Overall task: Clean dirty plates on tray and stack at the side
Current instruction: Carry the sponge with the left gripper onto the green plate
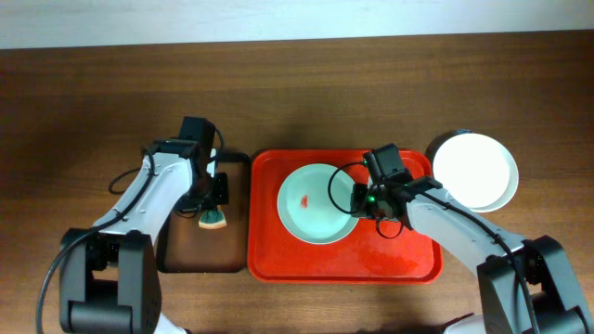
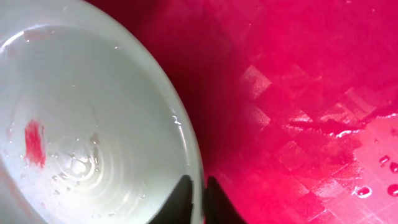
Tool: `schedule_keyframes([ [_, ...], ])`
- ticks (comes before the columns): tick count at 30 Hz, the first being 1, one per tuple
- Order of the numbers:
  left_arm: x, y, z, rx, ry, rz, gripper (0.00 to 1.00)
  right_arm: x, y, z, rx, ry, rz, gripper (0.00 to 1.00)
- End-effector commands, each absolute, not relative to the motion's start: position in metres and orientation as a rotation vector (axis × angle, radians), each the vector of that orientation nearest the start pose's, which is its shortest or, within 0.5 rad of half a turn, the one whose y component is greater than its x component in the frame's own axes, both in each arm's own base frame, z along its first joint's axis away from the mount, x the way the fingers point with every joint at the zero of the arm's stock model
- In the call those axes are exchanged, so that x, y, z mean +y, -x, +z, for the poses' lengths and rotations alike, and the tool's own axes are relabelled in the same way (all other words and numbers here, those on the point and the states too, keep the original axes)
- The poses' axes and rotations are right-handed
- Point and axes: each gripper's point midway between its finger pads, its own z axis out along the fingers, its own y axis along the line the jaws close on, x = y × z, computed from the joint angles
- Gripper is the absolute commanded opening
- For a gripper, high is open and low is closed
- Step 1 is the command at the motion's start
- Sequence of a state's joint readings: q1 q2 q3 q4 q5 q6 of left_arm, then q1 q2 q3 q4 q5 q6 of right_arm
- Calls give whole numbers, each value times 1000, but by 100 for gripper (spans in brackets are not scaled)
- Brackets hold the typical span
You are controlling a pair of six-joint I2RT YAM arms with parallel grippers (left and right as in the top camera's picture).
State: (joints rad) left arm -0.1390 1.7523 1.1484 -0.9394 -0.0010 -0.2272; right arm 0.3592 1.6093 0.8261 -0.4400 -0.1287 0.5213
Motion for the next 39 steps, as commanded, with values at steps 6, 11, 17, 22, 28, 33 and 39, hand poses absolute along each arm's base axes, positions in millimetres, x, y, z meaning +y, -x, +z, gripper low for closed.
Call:
schedule_keyframes([
  [6,-45,-298,7,3092,105,-31,0,139,-292,10,2878,-205,397,4],
  [11,-64,-295,5,3096,-24,-202,0,143,-291,11,2884,-197,433,4],
  [17,-61,-299,3,3076,-48,-176,0,142,-290,10,2887,-195,425,4],
  [22,-62,-306,16,3066,-49,-181,0,143,-290,10,2887,-195,428,8],
  [28,-68,-344,96,2886,-60,-204,0,149,-288,12,2896,-191,482,24],
  [33,-66,-335,94,2924,-58,-199,0,141,-300,13,2845,-201,406,4],
  [39,-62,-337,123,2933,-46,-155,0,161,-271,13,2961,-231,611,4],
])
